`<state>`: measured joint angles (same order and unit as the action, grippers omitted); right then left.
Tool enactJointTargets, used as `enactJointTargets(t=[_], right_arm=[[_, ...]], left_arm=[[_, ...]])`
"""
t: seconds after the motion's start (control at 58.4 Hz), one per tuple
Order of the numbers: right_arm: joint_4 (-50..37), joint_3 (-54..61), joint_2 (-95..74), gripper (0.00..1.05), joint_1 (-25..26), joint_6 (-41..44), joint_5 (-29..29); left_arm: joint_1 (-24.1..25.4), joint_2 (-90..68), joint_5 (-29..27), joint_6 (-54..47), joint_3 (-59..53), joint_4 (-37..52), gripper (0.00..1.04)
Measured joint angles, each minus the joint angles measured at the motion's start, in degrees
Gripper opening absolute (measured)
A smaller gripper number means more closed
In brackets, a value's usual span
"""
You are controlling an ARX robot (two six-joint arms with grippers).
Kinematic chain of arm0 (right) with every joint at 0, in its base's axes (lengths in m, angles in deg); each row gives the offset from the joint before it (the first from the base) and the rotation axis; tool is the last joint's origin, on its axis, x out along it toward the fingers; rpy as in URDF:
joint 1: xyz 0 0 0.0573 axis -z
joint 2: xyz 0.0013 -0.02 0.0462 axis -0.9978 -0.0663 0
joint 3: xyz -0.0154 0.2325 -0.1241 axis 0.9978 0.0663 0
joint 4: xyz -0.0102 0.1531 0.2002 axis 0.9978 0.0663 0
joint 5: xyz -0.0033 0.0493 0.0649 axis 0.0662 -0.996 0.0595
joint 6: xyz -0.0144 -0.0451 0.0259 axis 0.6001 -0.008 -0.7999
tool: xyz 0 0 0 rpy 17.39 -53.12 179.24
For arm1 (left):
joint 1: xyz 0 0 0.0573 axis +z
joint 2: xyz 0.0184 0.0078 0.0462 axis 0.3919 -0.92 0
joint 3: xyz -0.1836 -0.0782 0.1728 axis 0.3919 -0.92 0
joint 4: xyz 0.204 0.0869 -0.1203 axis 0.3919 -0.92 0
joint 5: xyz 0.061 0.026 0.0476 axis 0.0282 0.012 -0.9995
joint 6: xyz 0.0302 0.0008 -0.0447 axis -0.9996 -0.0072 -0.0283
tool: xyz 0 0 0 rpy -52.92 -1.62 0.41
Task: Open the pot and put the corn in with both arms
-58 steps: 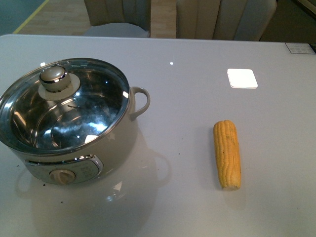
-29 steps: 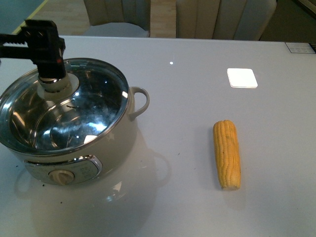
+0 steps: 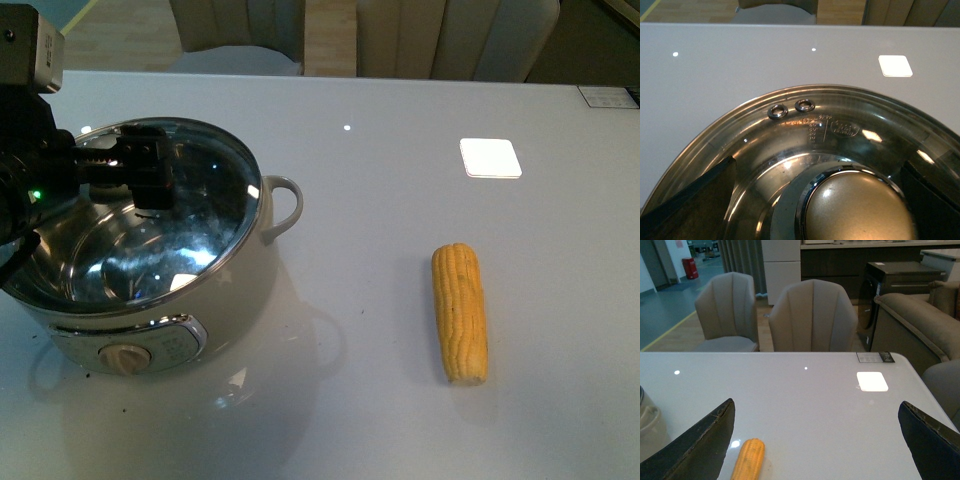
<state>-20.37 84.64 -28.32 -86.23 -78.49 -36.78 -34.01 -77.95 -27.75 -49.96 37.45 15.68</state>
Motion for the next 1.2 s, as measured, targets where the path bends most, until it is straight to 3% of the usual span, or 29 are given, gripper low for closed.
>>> enactJointTargets(t=[0.274, 0.634, 1.199], right_arm=[[0.0, 0.0, 0.0, 0.96, 0.0, 0.0, 0.0], [0.0, 0.0, 0.0, 0.96, 0.0, 0.0, 0.0], [0.0, 0.0, 0.0, 0.96, 0.0, 0.0, 0.0]], left_arm=[[-1.4, -2.3, -1.0, 1.4, 0.9, 1.8, 0.95], [-1.7, -2.7, -1.6, 1.4, 1.5, 2.4, 0.42], [-1.6, -0.2, -2.3, 0.2, 2.9, -2.3, 0.41]])
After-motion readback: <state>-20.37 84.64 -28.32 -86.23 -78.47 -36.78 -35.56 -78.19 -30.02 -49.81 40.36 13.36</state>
